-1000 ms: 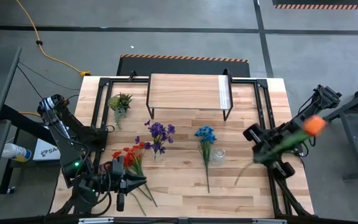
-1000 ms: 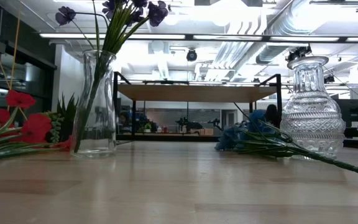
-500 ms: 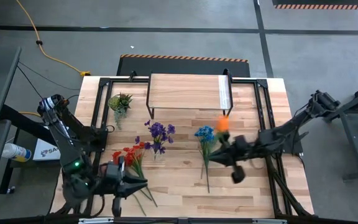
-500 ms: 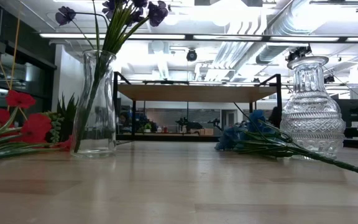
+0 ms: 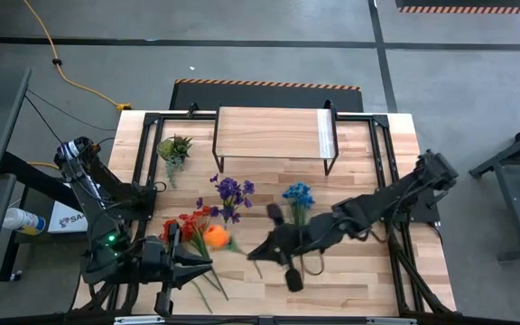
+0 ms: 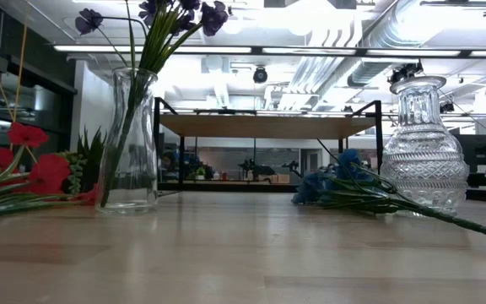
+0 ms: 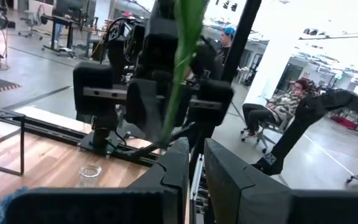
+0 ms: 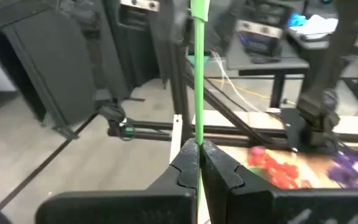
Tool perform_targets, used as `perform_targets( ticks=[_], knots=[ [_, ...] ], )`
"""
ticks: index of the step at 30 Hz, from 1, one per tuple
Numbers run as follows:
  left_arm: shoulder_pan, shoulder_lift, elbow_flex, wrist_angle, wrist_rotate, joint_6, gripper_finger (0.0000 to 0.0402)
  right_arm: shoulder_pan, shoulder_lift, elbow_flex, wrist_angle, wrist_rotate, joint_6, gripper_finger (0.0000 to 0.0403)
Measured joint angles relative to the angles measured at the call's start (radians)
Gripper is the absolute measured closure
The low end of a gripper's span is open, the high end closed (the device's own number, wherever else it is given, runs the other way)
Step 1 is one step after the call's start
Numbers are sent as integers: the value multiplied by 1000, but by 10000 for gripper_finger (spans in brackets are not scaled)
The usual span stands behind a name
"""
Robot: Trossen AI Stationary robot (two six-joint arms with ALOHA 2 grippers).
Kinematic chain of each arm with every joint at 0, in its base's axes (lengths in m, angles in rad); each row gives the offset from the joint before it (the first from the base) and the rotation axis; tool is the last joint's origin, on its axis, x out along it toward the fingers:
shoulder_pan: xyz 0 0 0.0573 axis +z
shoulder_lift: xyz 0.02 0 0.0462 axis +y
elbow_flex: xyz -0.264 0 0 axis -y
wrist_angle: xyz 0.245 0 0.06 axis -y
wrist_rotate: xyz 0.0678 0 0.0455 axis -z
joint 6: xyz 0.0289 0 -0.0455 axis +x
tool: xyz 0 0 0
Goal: Pick and place flowers into a vace then onto a shelf
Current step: Put the orange flower into the left transparent flower vase
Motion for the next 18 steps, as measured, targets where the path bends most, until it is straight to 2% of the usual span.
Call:
perform_targets(
  ticks=[6, 10, 18],
  knots=[
    [0, 0, 0, 0, -1, 6, 314, 0, 137, 200, -78, -74, -13, 403],
    [0, 0, 0, 1, 4, 6, 314, 0, 204, 286, -124, -80, -12, 403],
    [0, 0, 0, 2, 38, 6, 314, -5, 244, 327, -143, -82, 3, 403]
  ],
)
